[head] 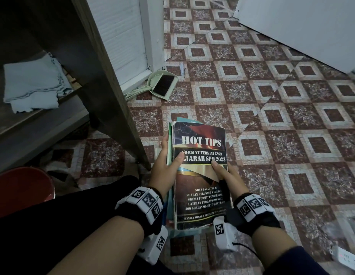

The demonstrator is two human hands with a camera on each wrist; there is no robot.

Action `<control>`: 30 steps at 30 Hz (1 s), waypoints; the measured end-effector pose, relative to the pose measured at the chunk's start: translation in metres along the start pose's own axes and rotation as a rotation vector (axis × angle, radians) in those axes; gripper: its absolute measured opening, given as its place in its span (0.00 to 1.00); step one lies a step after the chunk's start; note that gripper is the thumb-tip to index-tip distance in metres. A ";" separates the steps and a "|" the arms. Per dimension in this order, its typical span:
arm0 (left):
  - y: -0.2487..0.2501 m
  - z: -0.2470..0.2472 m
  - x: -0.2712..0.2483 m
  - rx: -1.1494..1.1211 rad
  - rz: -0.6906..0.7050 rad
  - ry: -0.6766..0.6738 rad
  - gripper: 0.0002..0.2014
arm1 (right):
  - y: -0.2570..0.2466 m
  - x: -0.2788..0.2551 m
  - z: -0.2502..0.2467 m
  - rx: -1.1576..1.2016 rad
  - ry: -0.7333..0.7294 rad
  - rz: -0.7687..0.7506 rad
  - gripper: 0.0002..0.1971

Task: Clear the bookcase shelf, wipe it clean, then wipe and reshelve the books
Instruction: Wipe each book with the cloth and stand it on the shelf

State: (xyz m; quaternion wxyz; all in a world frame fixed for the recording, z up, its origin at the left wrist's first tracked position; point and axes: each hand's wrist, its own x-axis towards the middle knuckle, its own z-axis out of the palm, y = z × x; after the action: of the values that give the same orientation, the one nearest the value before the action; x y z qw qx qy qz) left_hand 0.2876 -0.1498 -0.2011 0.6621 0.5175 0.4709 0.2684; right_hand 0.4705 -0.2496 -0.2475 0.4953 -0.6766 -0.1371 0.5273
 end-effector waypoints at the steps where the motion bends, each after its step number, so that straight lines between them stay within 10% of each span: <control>1: 0.004 -0.001 -0.002 -0.011 0.004 -0.004 0.33 | -0.002 0.000 -0.001 0.039 -0.007 0.001 0.29; 19: 0.011 -0.003 -0.008 0.015 0.118 -0.015 0.33 | -0.022 -0.014 -0.018 -0.200 0.134 -0.357 0.46; 30: 0.086 0.009 -0.025 0.144 0.509 0.137 0.32 | -0.100 -0.059 0.014 -0.313 0.436 -0.828 0.32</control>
State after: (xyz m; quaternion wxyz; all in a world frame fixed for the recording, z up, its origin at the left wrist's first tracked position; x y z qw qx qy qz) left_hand 0.2964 -0.1469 -0.1116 0.5016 0.6455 0.3873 0.4263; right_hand 0.4686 -0.2367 -0.1311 0.5728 -0.7262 -0.3654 0.1054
